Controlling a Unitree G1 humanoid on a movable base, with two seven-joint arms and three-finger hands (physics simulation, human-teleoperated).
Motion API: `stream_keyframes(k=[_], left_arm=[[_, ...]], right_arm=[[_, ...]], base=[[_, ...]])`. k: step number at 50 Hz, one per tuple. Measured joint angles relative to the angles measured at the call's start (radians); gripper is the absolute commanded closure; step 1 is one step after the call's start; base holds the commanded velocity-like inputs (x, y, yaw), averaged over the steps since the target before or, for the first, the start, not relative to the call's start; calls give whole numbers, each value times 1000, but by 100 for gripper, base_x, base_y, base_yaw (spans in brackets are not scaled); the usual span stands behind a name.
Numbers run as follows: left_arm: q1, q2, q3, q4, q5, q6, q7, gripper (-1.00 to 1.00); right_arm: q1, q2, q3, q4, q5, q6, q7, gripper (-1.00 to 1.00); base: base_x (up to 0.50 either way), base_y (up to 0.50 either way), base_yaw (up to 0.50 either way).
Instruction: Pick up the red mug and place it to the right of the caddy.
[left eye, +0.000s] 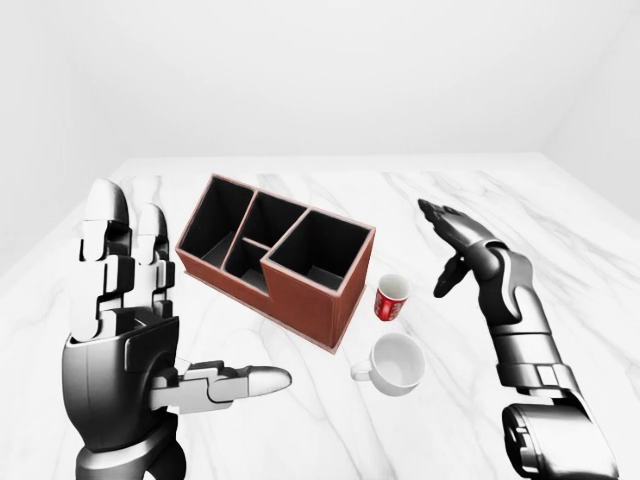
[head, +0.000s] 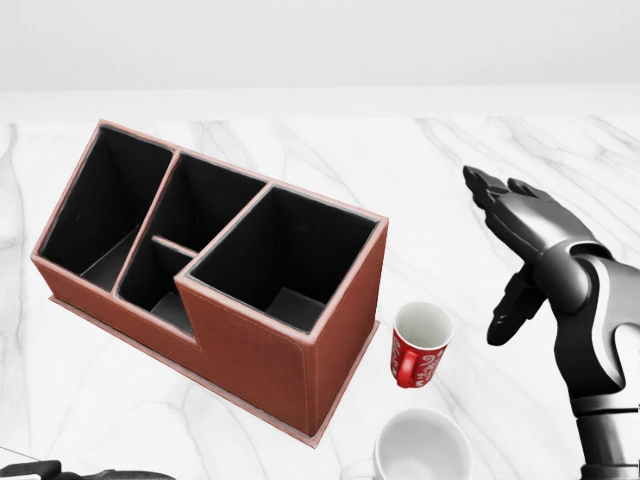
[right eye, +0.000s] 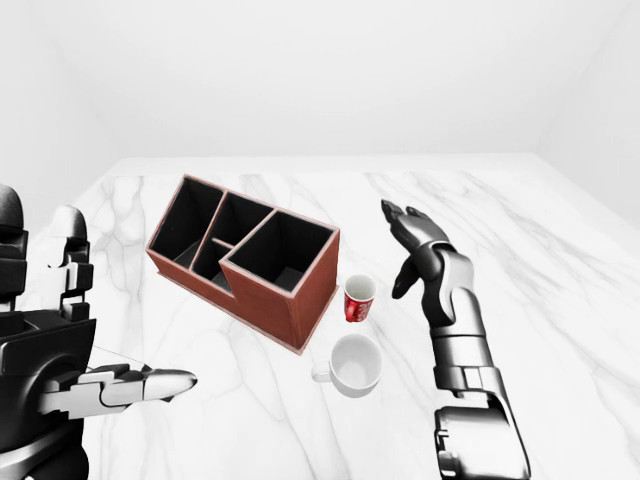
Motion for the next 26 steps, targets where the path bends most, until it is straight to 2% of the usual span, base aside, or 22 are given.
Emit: stream_keyframes(k=[10, 26], left_arm=[[7, 2, -10, 0, 5, 0, 2, -100], [16, 5, -22, 0, 7, 0, 6, -100]], right_arm=[[135, 8, -78, -421, 119, 0, 176, -100], [382, 109, -138, -1004, 318, 0, 178, -100]], base=[[0, 0, 0], [0, 0, 0]])
